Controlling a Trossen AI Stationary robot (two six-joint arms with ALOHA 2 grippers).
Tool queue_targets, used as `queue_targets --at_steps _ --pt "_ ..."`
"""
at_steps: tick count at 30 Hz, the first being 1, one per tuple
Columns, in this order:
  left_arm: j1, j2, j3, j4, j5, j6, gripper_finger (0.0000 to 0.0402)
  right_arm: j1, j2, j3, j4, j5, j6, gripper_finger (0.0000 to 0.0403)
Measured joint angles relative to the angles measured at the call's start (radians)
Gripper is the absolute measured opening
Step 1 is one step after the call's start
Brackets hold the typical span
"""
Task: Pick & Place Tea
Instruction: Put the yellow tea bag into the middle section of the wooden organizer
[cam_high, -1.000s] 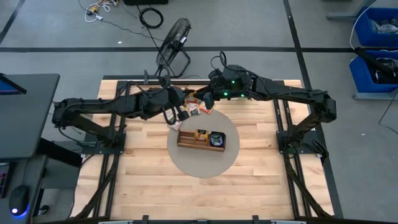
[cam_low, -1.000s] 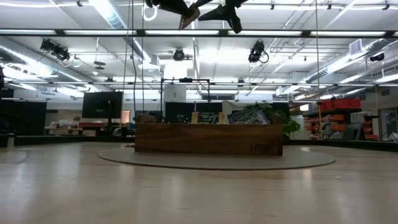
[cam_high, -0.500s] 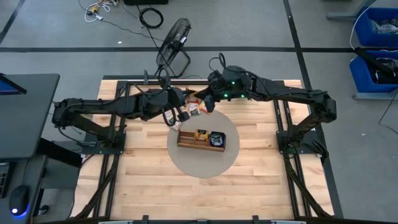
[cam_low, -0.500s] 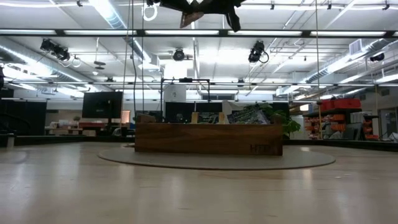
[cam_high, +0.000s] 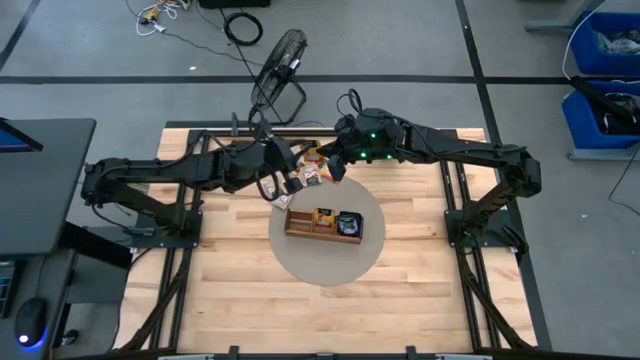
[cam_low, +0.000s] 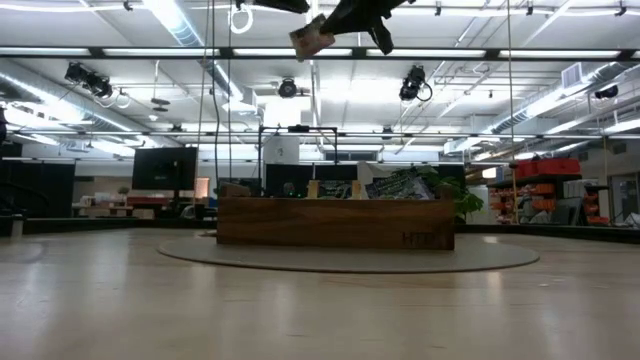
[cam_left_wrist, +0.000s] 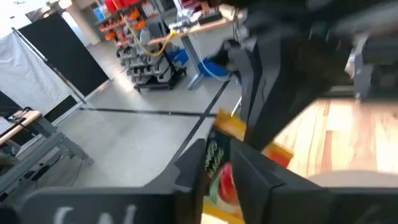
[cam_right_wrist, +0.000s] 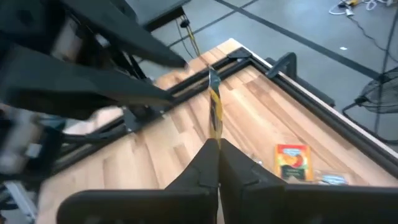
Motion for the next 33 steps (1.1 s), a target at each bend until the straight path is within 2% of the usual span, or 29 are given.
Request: queue_targets --at_steps 6,10,12,17,20,27,33 --pt "0.004 -0.074 0.0 0.021 0.0 -0.016 0.0138 0.024 -0.028 0.0 -0.019 0.056 -0.099 0.0001" --pt "0.025 -0.129 0.0 0.026 0.021 -0.112 0.0167 0.044 -0.057 0.0 0.027 0.061 -0.201 0.0" --pt "0.045 -0.155 0.001 0.033 0.106 -0.162 0.0179 0.055 -0.07 0.0 0.063 0.058 -0.245 0.0" --pt "0.106 -0.195 0.001 0.03 0.396 -0.263 0.0199 0.072 -0.095 0.001 0.156 0.051 -0.291 0.0" --pt "0.124 -0.195 0.001 0.032 0.483 -0.276 0.0206 0.074 -0.1 0.002 0.208 0.015 -0.295 0.0" --pt "0.126 -0.193 0.001 0.041 0.491 -0.29 0.0209 0.084 -0.101 0.002 0.229 -0.061 -0.293 0.0" --pt "0.126 -0.193 0.001 0.047 0.519 -0.321 0.0209 0.105 -0.101 0.002 0.232 -0.07 -0.293 0.0"
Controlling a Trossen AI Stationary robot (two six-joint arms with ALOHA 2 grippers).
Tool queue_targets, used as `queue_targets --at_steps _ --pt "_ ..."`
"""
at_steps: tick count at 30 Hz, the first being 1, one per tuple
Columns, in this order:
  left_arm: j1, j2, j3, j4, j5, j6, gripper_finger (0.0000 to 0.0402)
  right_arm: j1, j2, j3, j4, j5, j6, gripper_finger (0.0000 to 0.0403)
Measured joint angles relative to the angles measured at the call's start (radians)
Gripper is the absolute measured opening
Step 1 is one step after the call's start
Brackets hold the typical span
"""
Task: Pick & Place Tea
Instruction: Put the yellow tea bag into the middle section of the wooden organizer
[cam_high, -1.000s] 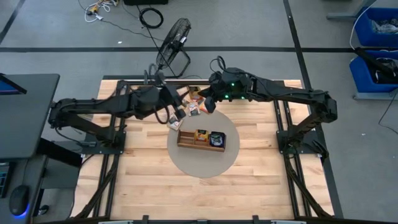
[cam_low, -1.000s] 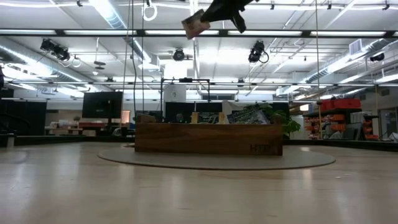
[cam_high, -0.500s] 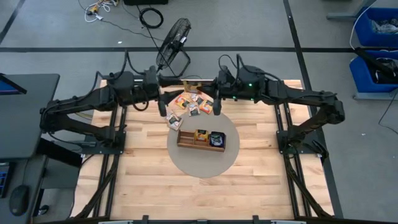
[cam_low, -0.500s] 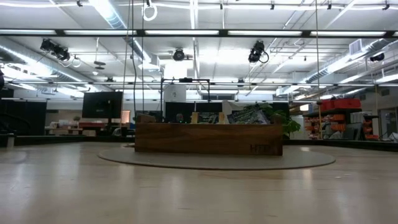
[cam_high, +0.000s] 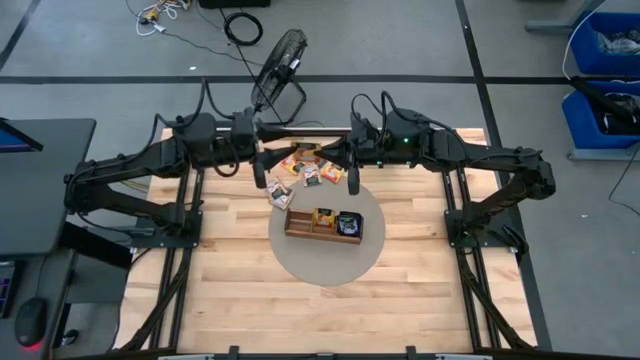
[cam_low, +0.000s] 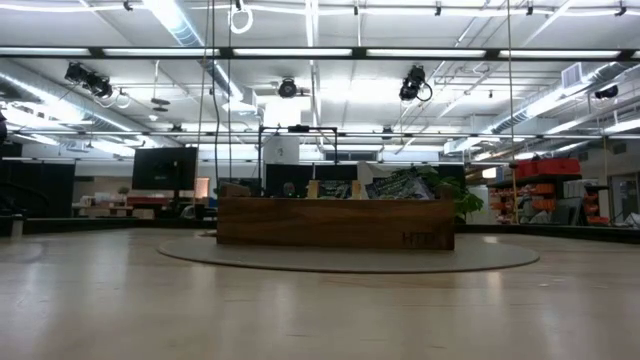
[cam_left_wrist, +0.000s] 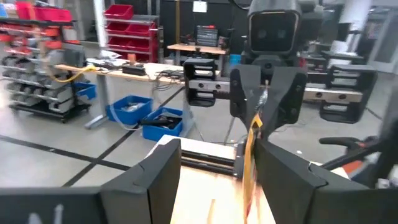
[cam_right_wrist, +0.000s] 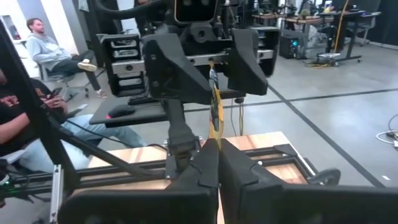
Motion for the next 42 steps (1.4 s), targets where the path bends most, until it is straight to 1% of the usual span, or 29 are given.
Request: queue_targets --at_steps 4,8,11,15,20,21,26,30,33,36,42 --pt "0.0 0.004 0.0 0.026 0.075 -0.02 0.0208 0.003 0.0 0.0 0.0 0.0 0.0 0.0" --pt "-0.003 0.011 -0.001 0.024 0.084 -0.021 0.0204 0.002 0.0 0.0 0.0 0.0 0.0 0.0" --pt "-0.003 0.015 -0.001 0.028 0.083 -0.023 0.0184 0.002 0.0 -0.001 0.0 -0.002 0.0 0.0" --pt "-0.003 0.024 -0.001 0.028 0.083 -0.024 0.0129 0.002 0.0 -0.001 0.0 -0.003 0.011 0.0" --pt "-0.003 0.026 -0.001 0.027 0.083 -0.019 0.0029 0.002 0.001 -0.001 0.001 -0.002 0.02 0.0" --pt "-0.003 0.026 -0.001 0.028 0.083 -0.017 0.0015 0.002 0.001 -0.001 0.0 -0.002 0.023 0.0" --pt "-0.003 0.026 -0.001 0.026 0.081 -0.011 0.0004 0.002 0.001 -0.002 -0.003 -0.002 0.045 0.0" --pt "-0.003 0.026 -0.001 0.025 0.08 -0.009 0.0003 0.002 0.001 -0.002 -0.004 -0.002 0.049 0.0" --pt "-0.003 0.026 -0.001 0.025 0.08 0.001 0.0003 0.002 0.001 -0.002 -0.004 0.004 0.082 0.0003" --pt "-0.003 0.026 -0.001 0.025 0.08 0.007 0.0002 0.002 0.001 -0.002 -0.008 -0.009 0.097 0.003" --pt "-0.003 0.026 -0.001 0.023 0.079 0.008 0.0002 0.002 0.0 -0.002 -0.02 -0.019 0.11 0.0131"
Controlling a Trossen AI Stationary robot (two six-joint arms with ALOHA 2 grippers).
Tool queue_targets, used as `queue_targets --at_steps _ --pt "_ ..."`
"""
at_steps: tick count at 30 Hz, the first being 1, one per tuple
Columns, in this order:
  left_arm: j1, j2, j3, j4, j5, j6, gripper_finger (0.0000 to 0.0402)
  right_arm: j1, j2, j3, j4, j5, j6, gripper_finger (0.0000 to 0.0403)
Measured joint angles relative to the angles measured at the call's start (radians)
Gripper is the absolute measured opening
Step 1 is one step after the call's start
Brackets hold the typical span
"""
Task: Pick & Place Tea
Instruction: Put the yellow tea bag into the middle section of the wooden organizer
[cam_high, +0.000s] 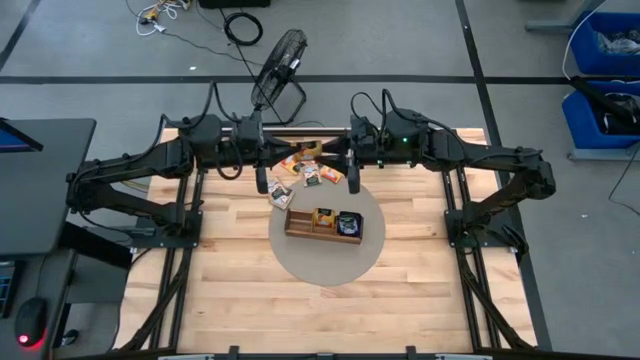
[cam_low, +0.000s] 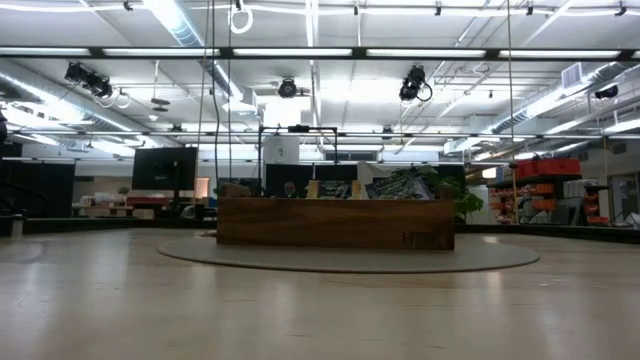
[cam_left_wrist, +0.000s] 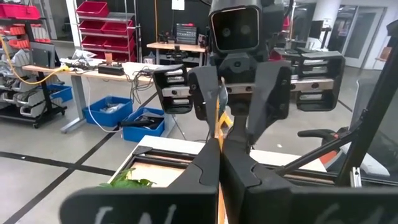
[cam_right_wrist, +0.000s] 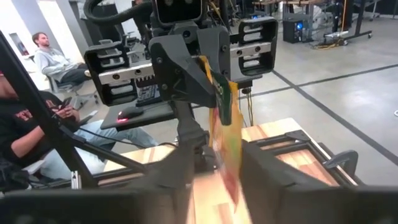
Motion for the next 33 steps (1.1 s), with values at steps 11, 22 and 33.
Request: queue_targets --at_steps 11,22,33 --pt "0.002 0.0 0.001 -0.074 -0.025 0.025 0.0002 -0.033 -0.086 -0.001 -0.056 0.002 -0.004 0.0261" --pt "0.0 0.076 0.002 -0.129 -0.027 0.036 0.0002 -0.036 -0.095 0.001 -0.133 -0.031 -0.045 0.0247" --pt "-0.006 0.144 0.001 -0.132 0.009 0.037 0.0002 -0.039 0.023 0.191 -0.479 -0.035 -0.161 0.024"
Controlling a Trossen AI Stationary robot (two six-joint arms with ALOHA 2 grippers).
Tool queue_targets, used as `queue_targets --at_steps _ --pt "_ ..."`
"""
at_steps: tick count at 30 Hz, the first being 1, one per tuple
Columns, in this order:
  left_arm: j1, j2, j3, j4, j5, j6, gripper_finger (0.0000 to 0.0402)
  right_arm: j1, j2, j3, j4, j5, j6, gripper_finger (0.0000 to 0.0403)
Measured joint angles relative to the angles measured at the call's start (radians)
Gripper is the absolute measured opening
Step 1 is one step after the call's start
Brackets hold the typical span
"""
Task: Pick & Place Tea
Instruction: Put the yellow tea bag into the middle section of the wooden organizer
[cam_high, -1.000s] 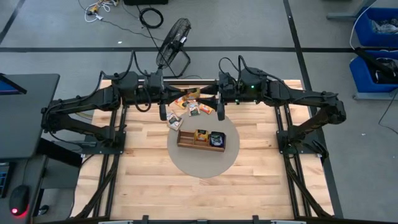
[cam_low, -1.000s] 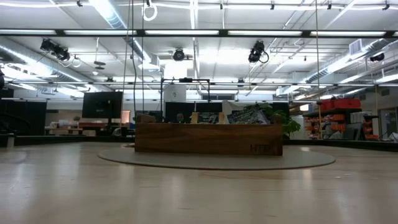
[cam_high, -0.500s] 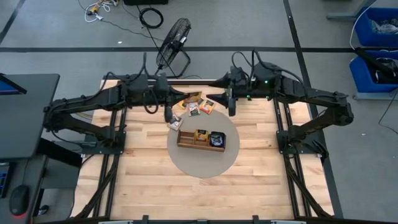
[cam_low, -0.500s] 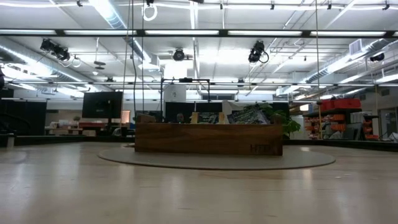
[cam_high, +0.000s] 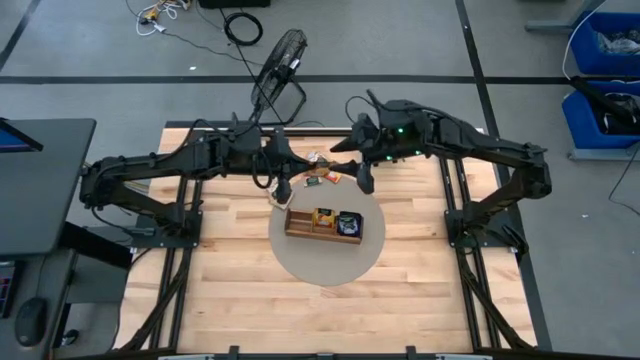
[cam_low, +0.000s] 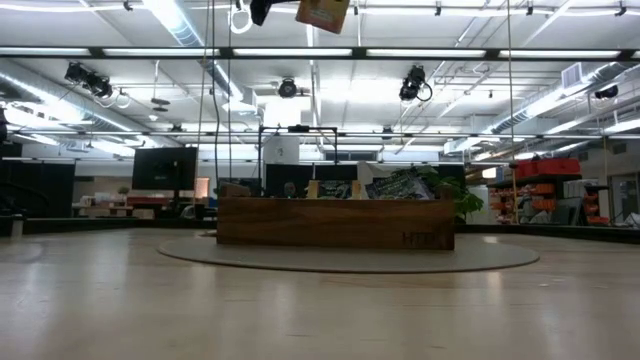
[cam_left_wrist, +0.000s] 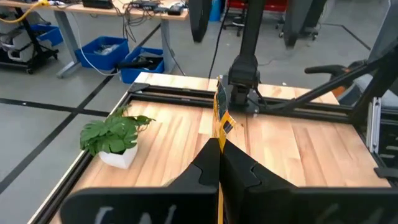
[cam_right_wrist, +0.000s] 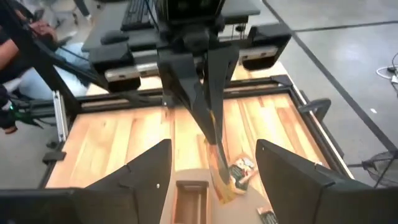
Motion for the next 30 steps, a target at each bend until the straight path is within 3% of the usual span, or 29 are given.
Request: queue_targets --at_steps 17,21,27,30 --pt "0.0 0.0 0.0 0.002 0.0 -0.001 0.0002 -0.007 0.087 0.022 -0.049 -0.045 0.0 0.0228" --pt "0.0 0.0 0.0 0.001 0.0 -0.002 0.0002 -0.007 0.089 0.022 -0.049 -0.011 -0.006 0.0178" --pt "0.0 0.0 0.0 0.001 0.0 -0.002 0.0002 -0.007 0.089 0.022 -0.048 0.003 -0.038 0.0033" --pt "0.0 0.0 0.0 0.0 0.0 -0.002 0.0002 -0.007 0.089 0.022 -0.048 0.003 -0.052 0.0012"
